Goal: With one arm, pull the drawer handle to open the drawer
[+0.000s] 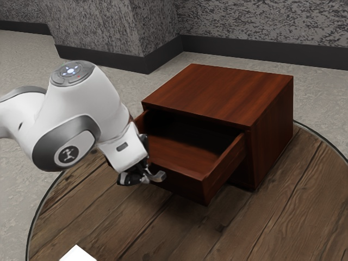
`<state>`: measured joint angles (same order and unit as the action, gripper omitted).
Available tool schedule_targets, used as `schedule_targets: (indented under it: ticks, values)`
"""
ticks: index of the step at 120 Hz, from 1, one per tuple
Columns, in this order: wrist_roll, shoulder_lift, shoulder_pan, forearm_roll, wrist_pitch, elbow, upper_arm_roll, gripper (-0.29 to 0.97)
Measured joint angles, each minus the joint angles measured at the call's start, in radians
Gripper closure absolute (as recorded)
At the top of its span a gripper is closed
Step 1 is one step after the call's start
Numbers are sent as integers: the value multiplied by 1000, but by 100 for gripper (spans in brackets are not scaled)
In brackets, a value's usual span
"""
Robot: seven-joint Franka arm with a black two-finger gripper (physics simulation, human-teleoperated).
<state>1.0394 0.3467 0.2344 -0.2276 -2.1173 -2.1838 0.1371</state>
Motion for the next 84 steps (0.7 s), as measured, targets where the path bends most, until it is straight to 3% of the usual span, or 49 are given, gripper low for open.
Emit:
schedule_targets:
  ticks: [10, 21, 35, 40, 45, 52, 60, 69, 84]
  values:
    - [-6, 51, -12, -2, -4, -51, 0, 75]
    - [-9, 91, -15, 2, -2, -92, 0, 55]
    - [-3, 100, -17, 18, 11, -98, 0, 41]
    - [-1, 102, -17, 23, 16, -88, -2, 43]
    - [1, 105, -17, 24, 22, -67, -6, 53]
    - [-1, 109, -13, 20, 47, 17, -27, 62]
    - [-3, 87, -13, 34, 141, 245, -80, 62]
    - [-28, -3, -99, 82, 318, 511, -97, 46]
    - [-90, -50, -176, 172, 507, 604, -81, 25]
